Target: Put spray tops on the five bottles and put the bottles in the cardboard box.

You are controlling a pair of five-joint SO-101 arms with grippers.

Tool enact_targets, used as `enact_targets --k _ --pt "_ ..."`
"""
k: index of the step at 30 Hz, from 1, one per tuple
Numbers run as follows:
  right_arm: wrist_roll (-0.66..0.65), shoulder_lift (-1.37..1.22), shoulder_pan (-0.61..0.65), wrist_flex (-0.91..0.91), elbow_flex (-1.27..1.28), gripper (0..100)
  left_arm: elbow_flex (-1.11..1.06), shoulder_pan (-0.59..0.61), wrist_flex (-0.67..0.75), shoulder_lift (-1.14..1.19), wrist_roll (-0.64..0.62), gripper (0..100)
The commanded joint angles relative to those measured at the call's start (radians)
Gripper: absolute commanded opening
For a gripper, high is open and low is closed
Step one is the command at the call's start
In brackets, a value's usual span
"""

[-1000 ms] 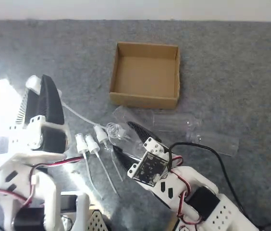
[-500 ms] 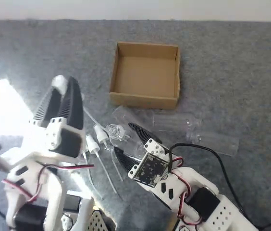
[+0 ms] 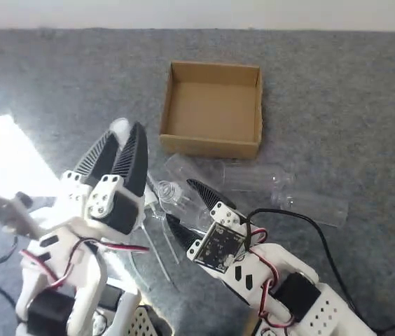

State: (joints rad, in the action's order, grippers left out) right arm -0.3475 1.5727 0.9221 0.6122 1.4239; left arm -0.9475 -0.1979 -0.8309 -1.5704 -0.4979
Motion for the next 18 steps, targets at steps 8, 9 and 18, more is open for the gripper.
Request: enact_targets --k 8,9,18 --pt "-0.002 0.030 -0.001 0.004 0.003 14.3 -0.027 -0.014 0.000 -0.006 0.025 1" --pt "0.015 0.030 -0.002 0.004 0.003 14.3 -0.031 -0.015 0.000 -0.006 0.037 1" --pt "0.051 0.030 -0.050 0.004 -0.002 14.3 -0.079 -0.163 0.000 -0.006 0.149 1"
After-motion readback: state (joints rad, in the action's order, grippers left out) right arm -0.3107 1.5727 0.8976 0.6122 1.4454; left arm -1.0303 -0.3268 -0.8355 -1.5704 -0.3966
